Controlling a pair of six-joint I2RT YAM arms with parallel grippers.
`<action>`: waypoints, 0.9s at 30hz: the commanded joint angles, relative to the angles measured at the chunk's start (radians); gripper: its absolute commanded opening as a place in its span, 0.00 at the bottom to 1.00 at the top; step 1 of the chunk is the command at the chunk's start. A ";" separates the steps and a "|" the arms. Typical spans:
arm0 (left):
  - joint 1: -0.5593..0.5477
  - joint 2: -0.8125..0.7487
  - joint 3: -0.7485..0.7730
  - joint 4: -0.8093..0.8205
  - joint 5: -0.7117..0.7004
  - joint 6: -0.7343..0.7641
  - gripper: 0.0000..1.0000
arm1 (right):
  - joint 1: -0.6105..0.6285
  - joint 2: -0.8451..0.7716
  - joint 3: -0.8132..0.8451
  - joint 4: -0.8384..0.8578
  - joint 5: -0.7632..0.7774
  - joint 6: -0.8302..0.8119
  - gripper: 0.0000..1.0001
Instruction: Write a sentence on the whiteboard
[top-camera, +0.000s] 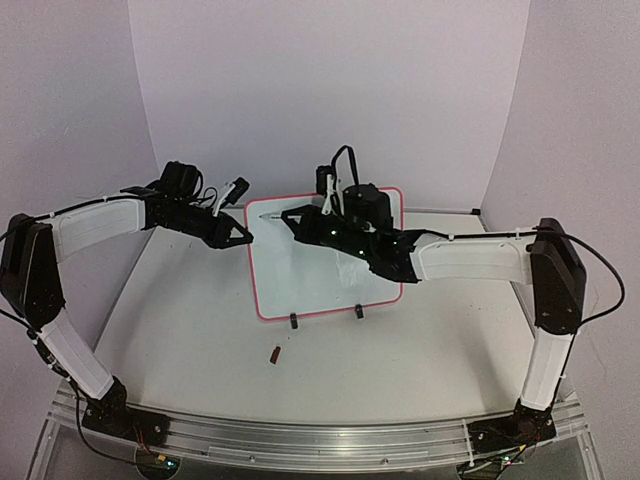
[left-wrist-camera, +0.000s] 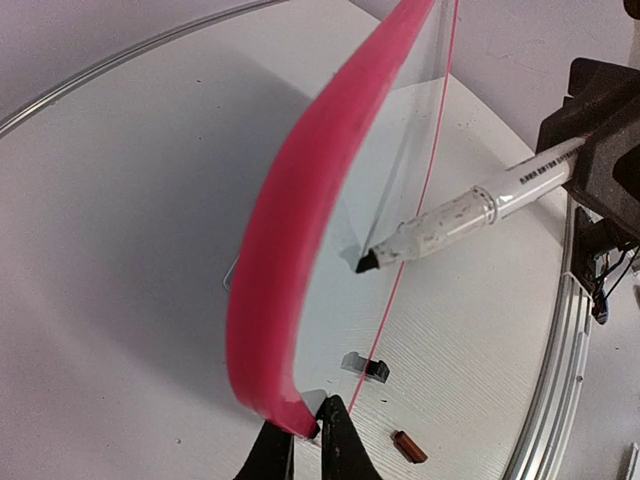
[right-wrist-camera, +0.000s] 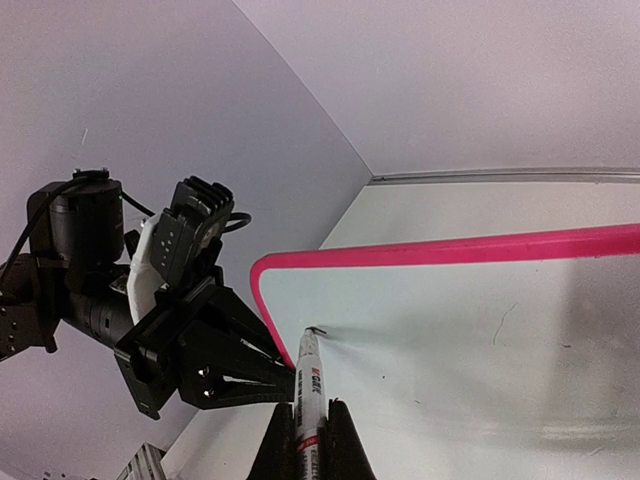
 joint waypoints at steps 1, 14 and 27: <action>-0.003 -0.015 0.002 0.001 -0.009 0.027 0.07 | 0.006 0.028 0.048 -0.029 0.021 -0.029 0.00; -0.003 -0.014 0.004 -0.002 -0.016 0.029 0.05 | 0.019 0.030 0.019 -0.078 0.033 -0.043 0.00; -0.003 -0.012 0.005 -0.005 -0.021 0.031 0.03 | 0.023 -0.012 -0.018 -0.113 0.064 -0.060 0.00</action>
